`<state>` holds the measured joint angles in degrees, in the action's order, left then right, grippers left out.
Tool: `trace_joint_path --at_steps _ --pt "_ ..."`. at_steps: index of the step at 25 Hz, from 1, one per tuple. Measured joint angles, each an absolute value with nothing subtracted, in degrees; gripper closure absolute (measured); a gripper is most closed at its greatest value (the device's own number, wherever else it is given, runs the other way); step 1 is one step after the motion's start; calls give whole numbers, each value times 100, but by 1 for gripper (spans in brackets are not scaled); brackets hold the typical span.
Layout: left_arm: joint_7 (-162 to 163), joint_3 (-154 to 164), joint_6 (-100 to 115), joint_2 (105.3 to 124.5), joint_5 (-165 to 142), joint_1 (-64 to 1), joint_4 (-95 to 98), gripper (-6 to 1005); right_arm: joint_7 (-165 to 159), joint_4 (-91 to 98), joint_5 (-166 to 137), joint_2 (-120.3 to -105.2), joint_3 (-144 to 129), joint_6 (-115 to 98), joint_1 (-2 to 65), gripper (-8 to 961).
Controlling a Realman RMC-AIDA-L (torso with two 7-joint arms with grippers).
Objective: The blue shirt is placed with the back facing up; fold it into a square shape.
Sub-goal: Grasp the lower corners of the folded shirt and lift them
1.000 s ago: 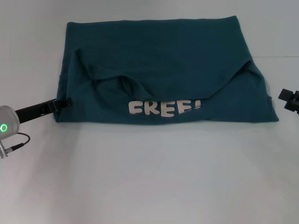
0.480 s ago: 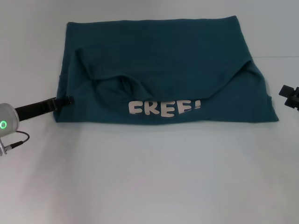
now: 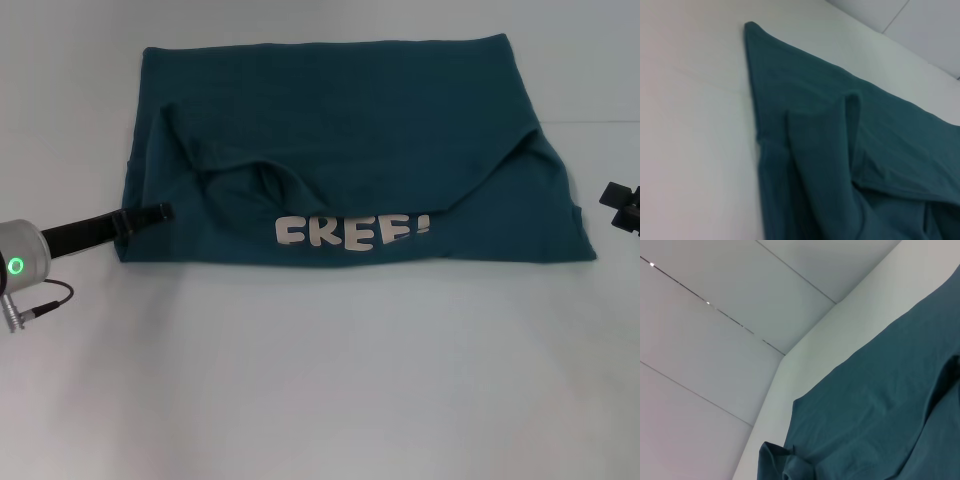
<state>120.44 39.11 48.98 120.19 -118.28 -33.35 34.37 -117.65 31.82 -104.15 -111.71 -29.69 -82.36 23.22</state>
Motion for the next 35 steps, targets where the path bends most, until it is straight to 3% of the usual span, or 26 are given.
trace_joint_path --at_steps 21,24,35 --pt "11918 4063 4791 12095 -11875 -3385 3322 125 -11763 3181 -10416 -11170 -2971 -8261 2260 194" --pt "11905 4072 4805 12137 -11874 -3351 3444 263 -11776 3181 -10429 -11152 -2971 -8264 2242 194" --pt "11944 4199 4794 12131 -11874 -3327 3513 483 -11791 3181 -10428 -11135 -2972 -8268 2238 195"
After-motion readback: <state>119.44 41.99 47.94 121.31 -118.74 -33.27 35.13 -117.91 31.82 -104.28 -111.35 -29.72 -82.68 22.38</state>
